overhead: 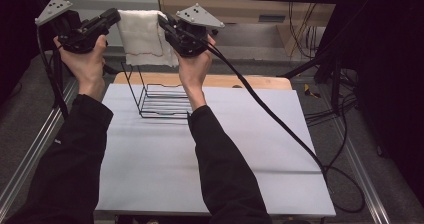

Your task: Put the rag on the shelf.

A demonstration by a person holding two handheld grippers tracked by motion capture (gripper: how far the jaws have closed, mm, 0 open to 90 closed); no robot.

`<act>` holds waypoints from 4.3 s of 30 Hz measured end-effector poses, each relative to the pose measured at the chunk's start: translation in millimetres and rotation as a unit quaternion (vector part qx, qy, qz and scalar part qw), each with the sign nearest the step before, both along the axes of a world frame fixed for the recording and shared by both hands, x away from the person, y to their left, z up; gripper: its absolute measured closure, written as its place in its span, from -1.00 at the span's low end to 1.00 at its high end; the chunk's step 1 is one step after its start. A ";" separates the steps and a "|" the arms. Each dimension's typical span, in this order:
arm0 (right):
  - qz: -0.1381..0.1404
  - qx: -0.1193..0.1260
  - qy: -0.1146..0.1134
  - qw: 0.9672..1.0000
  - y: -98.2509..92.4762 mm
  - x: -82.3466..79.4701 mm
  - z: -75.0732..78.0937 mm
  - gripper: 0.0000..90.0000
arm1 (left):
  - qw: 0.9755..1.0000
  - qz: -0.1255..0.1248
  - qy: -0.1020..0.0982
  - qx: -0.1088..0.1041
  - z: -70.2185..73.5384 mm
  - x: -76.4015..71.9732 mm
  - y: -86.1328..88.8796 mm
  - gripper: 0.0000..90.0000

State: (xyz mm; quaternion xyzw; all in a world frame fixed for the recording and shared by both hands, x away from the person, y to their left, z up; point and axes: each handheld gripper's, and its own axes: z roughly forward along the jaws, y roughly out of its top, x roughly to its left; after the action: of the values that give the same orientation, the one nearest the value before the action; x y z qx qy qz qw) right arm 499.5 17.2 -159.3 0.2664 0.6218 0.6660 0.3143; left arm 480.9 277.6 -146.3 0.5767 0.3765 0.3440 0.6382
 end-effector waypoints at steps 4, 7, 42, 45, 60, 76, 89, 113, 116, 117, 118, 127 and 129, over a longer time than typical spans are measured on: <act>-0.001 0.001 0.002 1.000 0.9 6.4 1.0 0.82 | 1.000 0.000 0.005 -0.002 0.9 7.3 0.0 0.91; -0.004 -0.002 0.000 1.000 0.4 10.3 1.1 0.82 | 1.000 -0.001 -0.001 0.000 0.1 12.2 -1.1 0.91; -0.011 -0.037 0.040 0.998 1.6 32.3 -28.9 0.82 | 0.999 -0.001 0.039 0.023 -35.5 32.1 -1.2 0.91; -0.010 -0.037 0.044 0.998 1.5 28.2 -32.4 0.82 | 0.999 -0.001 0.041 0.027 -39.6 28.2 -0.8 0.91; -0.010 -0.059 0.057 0.997 3.8 18.0 -48.8 0.81 | 0.998 -0.008 0.058 0.037 -58.8 18.1 1.9 0.90; -0.003 -0.065 0.060 0.996 -6.2 8.1 -62.9 0.79 | 0.997 -0.022 0.056 0.048 -68.8 5.7 -3.6 0.90; 0.008 -0.104 0.048 0.993 -3.9 -10.3 -70.1 0.78 | 0.995 -0.028 0.073 0.054 -81.7 -12.2 1.3 0.89; 0.020 -0.114 0.058 0.992 -5.0 -17.1 -84.0 0.79 | 0.988 -0.021 0.133 0.076 -48.8 -7.1 1.0 1.00; 0.021 -0.114 0.060 0.991 -5.7 -17.2 -83.5 0.79 | 0.984 -0.033 0.148 0.094 -52.7 -2.5 -5.8 1.00; 0.021 -0.115 0.059 0.991 -5.7 -17.5 -83.5 0.79 | 0.983 -0.036 0.151 0.098 -55.0 -2.2 -7.8 1.00; 0.020 -0.117 0.058 0.991 -5.7 -17.7 -83.7 0.79 | 0.981 -0.043 0.156 0.103 -57.5 -2.1 -9.5 1.00; 0.027 -0.126 0.063 0.990 -6.2 -19.2 -86.8 0.75 | 0.975 -0.065 0.171 0.123 -75.3 -3.3 -16.2 1.00; 0.030 -0.127 0.066 0.989 -7.0 -20.3 -85.9 0.72 | 0.975 -0.065 0.171 0.127 -78.2 -3.9 -16.8 1.00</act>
State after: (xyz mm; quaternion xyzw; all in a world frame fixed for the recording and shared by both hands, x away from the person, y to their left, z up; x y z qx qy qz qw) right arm 479.2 10.2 -245.2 0.2488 0.7286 0.5716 0.2839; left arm 477.0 260.8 -224.5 0.7265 0.3948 0.2430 0.5073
